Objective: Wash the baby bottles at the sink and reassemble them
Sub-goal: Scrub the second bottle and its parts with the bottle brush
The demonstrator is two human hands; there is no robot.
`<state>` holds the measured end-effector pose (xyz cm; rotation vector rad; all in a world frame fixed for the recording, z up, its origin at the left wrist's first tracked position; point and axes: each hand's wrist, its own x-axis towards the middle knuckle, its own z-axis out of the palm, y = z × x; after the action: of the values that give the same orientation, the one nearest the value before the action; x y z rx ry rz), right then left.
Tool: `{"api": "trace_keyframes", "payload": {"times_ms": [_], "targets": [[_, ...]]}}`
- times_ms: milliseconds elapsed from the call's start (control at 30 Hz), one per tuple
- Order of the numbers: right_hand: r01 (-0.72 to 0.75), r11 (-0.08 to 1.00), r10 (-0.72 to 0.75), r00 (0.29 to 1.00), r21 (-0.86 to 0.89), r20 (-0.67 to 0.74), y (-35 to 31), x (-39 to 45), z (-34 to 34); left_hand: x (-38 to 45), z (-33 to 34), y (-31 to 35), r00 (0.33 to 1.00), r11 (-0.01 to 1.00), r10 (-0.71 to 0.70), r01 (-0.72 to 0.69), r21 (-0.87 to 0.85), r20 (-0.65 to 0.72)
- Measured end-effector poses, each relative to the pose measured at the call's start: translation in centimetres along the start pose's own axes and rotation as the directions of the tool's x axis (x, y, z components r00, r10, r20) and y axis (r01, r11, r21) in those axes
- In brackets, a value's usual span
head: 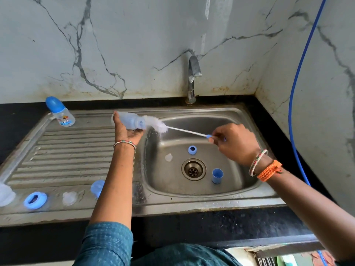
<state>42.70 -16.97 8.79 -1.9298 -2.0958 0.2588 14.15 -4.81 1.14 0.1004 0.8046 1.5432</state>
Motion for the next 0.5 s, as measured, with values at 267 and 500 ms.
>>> {"api": "trace_keyframes", "payload": {"times_ms": [267,500], "targets": [[-0.022,0.990,0.024,1.000,0.137,-0.011,-0.71,0.06,-0.61,-0.01,-0.14,-0.30,0.999,1.000,-0.014,0.014,0.006,-0.052],[0.138,0.983,-0.171,0.933,-0.122,-0.316,-0.57,-0.83,0.14,-0.21,0.03,0.11,1.000,0.999,0.004,-0.004,-0.051,0.000]]}}
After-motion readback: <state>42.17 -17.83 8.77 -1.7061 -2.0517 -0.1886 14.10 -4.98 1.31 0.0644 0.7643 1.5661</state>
